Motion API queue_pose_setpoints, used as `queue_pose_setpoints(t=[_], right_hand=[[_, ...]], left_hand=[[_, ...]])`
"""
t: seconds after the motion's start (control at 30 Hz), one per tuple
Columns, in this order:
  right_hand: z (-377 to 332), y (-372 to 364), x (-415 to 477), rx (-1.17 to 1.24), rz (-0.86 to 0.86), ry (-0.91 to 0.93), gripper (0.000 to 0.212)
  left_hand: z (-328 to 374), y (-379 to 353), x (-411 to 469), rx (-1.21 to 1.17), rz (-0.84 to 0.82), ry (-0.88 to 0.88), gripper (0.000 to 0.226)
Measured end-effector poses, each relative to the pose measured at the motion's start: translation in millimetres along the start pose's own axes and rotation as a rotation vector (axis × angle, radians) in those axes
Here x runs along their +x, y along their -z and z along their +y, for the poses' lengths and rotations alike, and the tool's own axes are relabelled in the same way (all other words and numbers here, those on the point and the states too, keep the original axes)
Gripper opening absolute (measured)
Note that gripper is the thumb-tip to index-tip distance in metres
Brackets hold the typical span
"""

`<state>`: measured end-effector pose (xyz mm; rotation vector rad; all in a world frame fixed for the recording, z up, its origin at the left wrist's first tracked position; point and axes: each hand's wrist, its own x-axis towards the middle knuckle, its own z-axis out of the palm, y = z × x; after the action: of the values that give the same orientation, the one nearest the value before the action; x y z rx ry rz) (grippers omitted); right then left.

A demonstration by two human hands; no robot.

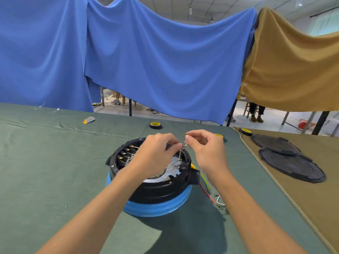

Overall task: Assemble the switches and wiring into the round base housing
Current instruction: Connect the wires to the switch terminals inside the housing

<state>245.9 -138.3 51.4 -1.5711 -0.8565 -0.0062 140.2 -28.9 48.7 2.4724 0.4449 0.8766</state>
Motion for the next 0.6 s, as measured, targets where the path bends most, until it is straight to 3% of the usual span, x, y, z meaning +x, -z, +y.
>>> queue_pose_setpoints(t=[0.2,0.37,0.53,0.6], right_hand=[[-17,-37,-3,0.142,-0.085,-0.181,0.017],[-34,-80,-7,0.148,-0.218,-0.376,0.015],[-48,-119,-1,0.169,-0.274,-0.439,0.015],[-46,-132,-1,0.151,-0.319,-0.475,0.013]], left_hand=[[-69,55,-10,-0.135,0.282,0.241,0.021],[-114,43,-24,-0.348,0.268,0.438,0.020],[-125,27,-29,-0.602,0.271,0.473,0.028],[-128,25,-29,-0.626,0.267,0.486,0.018]])
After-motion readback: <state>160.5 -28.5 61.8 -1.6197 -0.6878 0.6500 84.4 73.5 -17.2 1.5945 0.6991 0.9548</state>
